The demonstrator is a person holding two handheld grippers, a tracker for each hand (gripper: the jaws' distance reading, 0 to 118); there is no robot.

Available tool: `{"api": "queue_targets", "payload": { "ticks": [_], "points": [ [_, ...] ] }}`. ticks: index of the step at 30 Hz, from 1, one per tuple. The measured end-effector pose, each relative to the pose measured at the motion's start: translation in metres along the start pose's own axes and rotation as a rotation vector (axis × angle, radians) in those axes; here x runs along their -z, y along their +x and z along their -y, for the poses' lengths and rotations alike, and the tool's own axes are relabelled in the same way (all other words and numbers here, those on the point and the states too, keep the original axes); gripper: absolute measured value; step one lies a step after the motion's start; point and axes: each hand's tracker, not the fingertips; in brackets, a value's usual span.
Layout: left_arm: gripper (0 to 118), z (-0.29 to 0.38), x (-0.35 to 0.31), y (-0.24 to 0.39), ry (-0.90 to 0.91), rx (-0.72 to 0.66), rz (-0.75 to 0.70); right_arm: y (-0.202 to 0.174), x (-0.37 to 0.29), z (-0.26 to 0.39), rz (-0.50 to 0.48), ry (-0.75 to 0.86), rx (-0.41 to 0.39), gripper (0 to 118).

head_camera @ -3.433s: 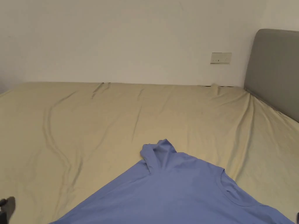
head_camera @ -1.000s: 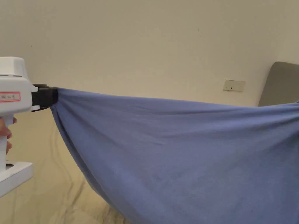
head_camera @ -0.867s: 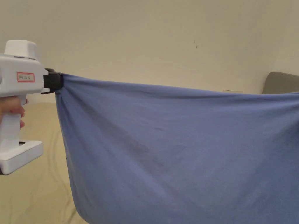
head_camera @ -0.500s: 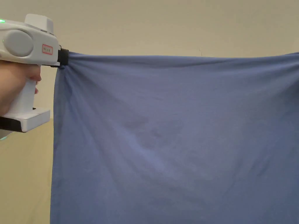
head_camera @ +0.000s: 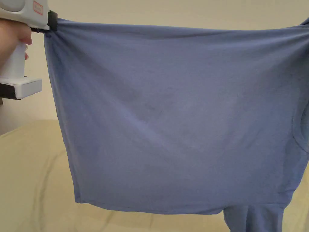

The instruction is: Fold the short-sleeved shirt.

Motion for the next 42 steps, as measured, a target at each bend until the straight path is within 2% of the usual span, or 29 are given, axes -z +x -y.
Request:
{"api": "queue_targets", "payload": {
  "ticks": [2,4,9,10,11,13,17,18,21,24,27,31,42],
  "points": [
    [1,0.015,0.016,0.001,-0.039,-0.001,-0.007,-0.004,0.016,0.014,0.01,-0.01,-0.012,5],
    [1,0.036,0.025,0.006,-0.039,0.037,-0.001,-0.008,0.03,0.033,0.034,-0.022,-0.068,5],
    [1,0.102,0.043,0.018,-0.123,0.061,0.03,-0.004,0.052,0.094,0.037,-0.072,-0.045,5],
    [1,0.119,0.044,0.023,-0.12,0.079,0.033,-0.002,0.065,0.102,0.0,-0.094,-0.025,5],
    [1,0.134,0.045,0.027,-0.141,0.105,0.029,0.0,0.067,0.115,0.004,-0.109,-0.024,5],
    [1,0.167,0.055,0.032,-0.165,0.132,0.019,0.001,0.066,0.145,0.016,-0.151,-0.076,5],
    [1,0.23,0.051,0.042,-0.22,0.114,0.007,0.005,0.039,0.205,0.019,-0.174,-0.092,5],
    [1,0.245,0.047,0.04,-0.262,0.038,0.034,0.002,0.023,0.221,0.032,-0.184,-0.107,5],
    [1,0.287,0.022,0.043,-0.321,-0.042,0.05,0.004,-0.011,0.261,0.044,-0.198,-0.107,5],
    [1,0.324,-0.017,0.045,-0.344,0.032,0.062,0.01,-0.053,0.296,0.059,-0.233,-0.088,5],
    [1,0.341,-0.064,0.033,-0.362,-0.03,0.085,0.016,-0.107,0.325,0.074,-0.284,-0.044,5],
    [1,0.354,-0.137,0.012,-0.388,-0.003,0.114,0.031,-0.183,0.351,0.074,-0.344,-0.07,5],
    [1,0.353,-0.334,-0.046,-0.456,0.007,0.196,0.049,-0.407,0.361,-0.037,-0.488,-0.151,5]
  ]
}}
